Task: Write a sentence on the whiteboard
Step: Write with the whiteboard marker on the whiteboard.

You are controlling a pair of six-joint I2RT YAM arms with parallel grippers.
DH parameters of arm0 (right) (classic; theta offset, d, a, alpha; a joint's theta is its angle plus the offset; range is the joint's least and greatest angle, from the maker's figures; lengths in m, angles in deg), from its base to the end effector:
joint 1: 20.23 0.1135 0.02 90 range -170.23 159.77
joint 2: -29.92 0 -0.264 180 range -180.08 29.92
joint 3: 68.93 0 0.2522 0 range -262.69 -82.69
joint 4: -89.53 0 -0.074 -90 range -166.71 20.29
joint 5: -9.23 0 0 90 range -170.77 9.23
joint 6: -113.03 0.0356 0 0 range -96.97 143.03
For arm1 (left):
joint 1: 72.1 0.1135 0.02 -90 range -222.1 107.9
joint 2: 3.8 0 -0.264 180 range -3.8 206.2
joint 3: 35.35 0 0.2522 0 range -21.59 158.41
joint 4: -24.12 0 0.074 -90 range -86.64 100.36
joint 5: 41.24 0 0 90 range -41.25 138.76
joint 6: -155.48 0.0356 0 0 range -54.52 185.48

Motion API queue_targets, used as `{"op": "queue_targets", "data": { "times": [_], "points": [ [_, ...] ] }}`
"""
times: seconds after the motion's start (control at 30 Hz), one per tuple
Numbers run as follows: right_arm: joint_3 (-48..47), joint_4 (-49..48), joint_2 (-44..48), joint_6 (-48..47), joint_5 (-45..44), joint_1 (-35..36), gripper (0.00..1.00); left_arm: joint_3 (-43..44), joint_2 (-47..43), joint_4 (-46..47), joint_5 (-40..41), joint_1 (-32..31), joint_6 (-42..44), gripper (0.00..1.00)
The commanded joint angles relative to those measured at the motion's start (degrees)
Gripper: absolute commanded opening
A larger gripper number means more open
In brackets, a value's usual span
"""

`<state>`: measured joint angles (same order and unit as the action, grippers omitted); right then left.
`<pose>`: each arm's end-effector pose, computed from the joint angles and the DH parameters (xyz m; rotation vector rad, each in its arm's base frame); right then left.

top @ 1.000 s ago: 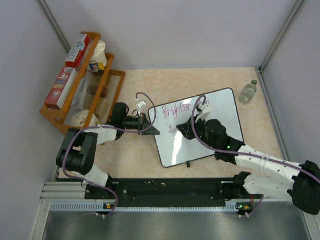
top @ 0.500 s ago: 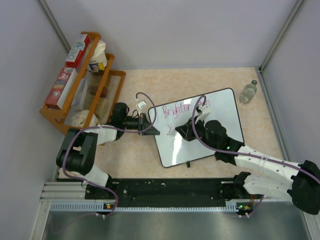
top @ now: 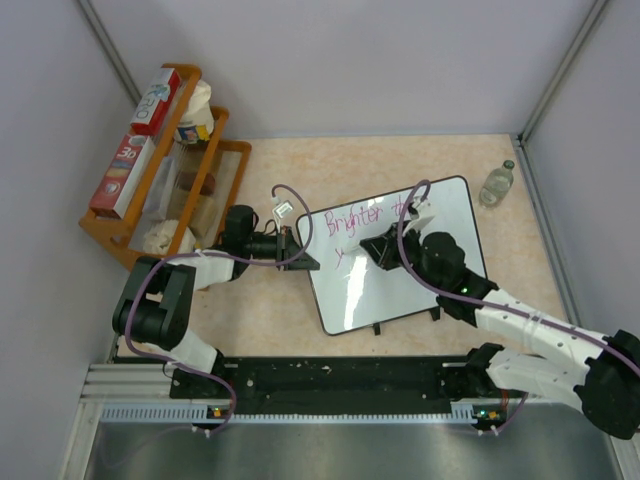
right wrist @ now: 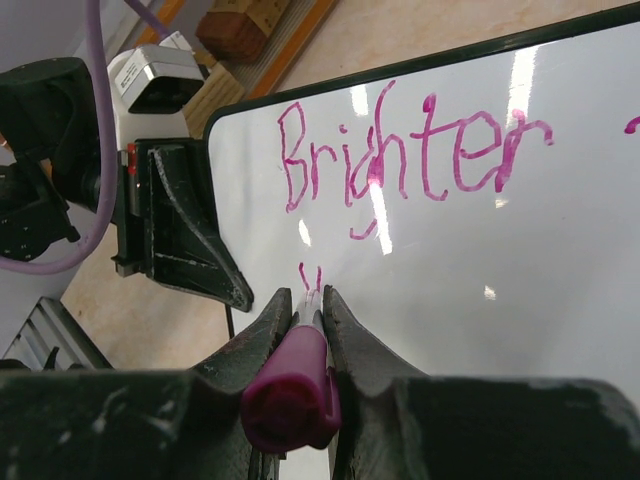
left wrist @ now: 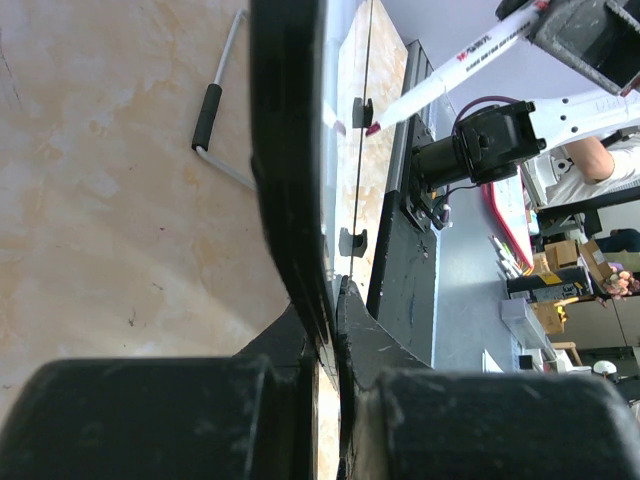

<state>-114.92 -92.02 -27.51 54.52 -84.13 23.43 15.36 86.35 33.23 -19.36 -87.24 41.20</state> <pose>0.1700 0.1593 0.2671 -0.1492 1.8261 0.8964 0.2721 -0.1078 0.1732 0.6085 2.0382 -1.6458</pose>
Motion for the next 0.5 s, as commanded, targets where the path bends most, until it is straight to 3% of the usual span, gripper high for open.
{"op": "queue_targets", "data": {
  "times": [0.0,0.47],
  "points": [
    [-3.1,-0.25,1.88,-1.6,-0.95,-1.38,0.0,-1.88,0.99,0.24,5.01,-1.56,10.91,0.0],
    [-2.4,-0.25,-0.23,-1.6,-1.92,-1.65,0.0,-1.88,0.91,0.15,4.92,-1.56,10.91,0.0]
  ]
}}
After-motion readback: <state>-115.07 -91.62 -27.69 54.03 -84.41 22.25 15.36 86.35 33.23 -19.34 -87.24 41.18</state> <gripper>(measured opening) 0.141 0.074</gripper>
